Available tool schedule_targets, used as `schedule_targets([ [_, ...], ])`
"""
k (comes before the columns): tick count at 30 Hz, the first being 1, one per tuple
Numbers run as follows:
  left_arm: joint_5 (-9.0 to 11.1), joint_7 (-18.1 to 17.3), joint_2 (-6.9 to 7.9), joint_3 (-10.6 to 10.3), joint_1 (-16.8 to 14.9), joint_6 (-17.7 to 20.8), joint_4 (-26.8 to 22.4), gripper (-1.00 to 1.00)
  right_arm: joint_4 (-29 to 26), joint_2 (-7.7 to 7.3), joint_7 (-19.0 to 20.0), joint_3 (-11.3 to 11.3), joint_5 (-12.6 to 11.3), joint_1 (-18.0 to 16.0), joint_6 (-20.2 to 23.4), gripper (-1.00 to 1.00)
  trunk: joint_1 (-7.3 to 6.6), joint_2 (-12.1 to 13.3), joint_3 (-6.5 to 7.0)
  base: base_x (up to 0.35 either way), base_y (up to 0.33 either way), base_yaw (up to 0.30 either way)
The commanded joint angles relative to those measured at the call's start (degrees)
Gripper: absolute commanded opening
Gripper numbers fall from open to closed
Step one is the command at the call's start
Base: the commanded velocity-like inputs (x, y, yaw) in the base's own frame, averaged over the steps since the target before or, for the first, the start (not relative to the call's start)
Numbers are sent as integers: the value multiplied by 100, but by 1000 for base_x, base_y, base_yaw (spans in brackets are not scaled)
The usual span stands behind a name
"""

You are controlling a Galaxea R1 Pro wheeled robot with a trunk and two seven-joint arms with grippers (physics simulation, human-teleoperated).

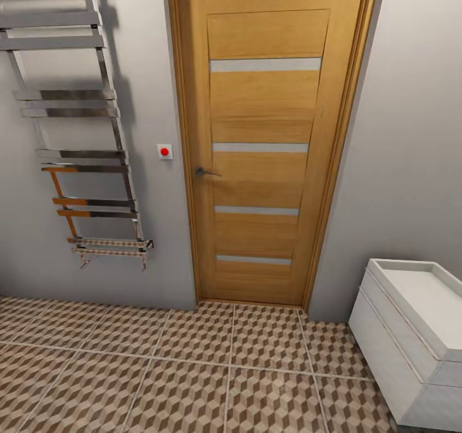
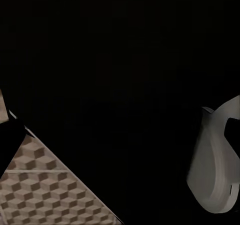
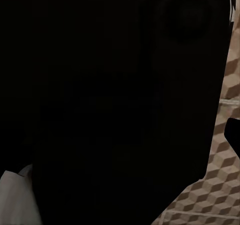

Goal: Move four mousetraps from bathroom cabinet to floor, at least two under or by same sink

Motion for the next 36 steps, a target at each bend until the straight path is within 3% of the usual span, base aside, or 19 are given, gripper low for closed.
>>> schedule_targets([
  [1,-6,0,1,3,0,-16,-1,100,-10,1,-5,3,-4,4,-3,100,0,-2,-3,0,0,0],
  [18,10,-10,-51,12,0,-20,-90,100,-110,-21,-9,-2,-11,3,-73,100,0,-2,-3,0,0,0],
  [25,-4,13,27,23,0,-38,-980,100,-896,-269,15,0,10,-20,-147,100,0,-2,-3,0,0,0],
  [31,-17,24,101,35,0,13,-2036,100,-1858,-472,43,2,23,-65,-121,100,0,-2,-3,0,0,0],
  [36,-22,-3,292,49,-87,133,-3048,100,-2813,-644,44,-3,116,-178,-89,100,0,-2,-3,0,0,0],
])
